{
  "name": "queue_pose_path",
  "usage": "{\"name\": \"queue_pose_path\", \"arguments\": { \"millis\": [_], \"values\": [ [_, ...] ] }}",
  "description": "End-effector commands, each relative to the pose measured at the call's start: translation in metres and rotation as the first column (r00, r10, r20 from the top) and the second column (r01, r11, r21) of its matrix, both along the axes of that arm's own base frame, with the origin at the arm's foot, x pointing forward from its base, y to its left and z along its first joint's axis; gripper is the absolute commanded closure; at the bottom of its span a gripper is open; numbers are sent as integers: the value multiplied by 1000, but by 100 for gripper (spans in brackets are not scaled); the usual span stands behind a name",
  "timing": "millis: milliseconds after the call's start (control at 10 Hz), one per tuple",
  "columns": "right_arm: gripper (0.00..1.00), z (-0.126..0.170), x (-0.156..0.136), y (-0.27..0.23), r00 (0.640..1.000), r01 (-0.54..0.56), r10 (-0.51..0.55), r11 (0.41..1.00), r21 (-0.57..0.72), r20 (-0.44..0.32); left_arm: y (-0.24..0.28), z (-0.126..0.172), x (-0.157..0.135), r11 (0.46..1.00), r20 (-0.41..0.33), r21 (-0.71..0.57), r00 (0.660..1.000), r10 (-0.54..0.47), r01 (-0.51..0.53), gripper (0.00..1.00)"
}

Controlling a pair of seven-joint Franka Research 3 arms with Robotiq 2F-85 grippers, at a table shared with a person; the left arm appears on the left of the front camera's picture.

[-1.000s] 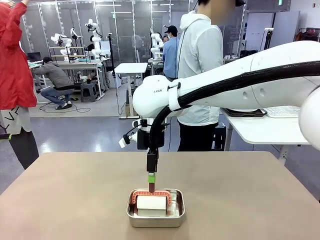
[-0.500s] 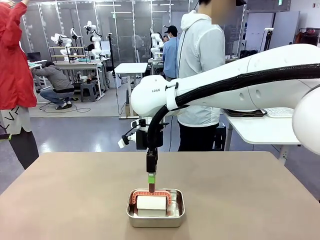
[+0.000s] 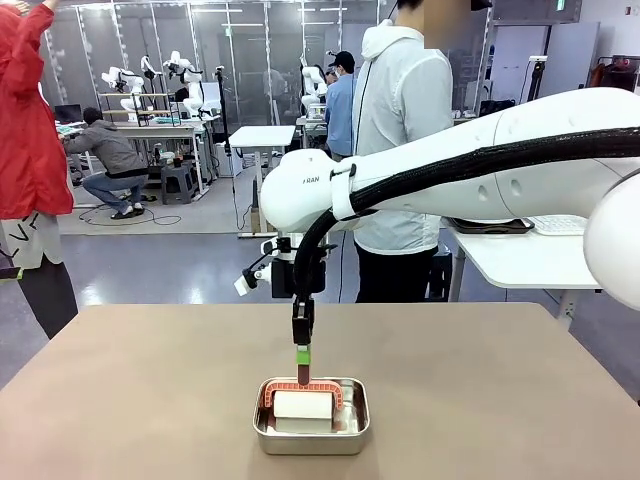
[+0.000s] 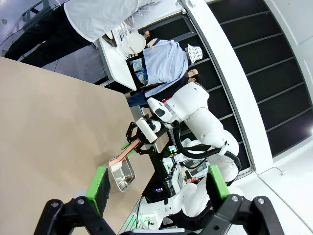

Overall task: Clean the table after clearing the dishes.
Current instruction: When the right (or left) Handle tray is removed, use the right hand (or left hand) to clean the right (or left) side of the table with the Lint Roller.

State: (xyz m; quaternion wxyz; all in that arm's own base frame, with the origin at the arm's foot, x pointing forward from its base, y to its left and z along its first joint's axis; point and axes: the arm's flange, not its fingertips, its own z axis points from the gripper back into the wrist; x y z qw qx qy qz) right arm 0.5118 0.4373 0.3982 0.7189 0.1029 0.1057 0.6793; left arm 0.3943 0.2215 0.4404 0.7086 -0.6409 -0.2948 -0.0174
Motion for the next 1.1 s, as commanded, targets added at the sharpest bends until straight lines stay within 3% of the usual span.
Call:
{"name": "queue_pose_path", "arguments": {
  "millis": [0, 600, 800, 1000],
  "values": [
    [97, 3, -5, 4, 1000, 15, -14, 1000, -8, 13, -1, 2, -4, 1000, 1, 0, 1000, 0, 0, 0],
    [100, 19, -12, -2, 999, 16, -16, 1000, -9, 27, -1, 2, -4, 1000, 1, 0, 1000, 0, 0, 0],
    [100, 51, -23, -14, 994, 64, -65, 998, 6, 89, -1, 2, -4, 1000, 1, 0, 1000, 0, 0, 0],
    [100, 93, -37, -44, 965, 229, -235, 971, 67, 114, -1, 2, -4, 1000, 1, 0, 1000, 0, 0, 0]
  ]
}}
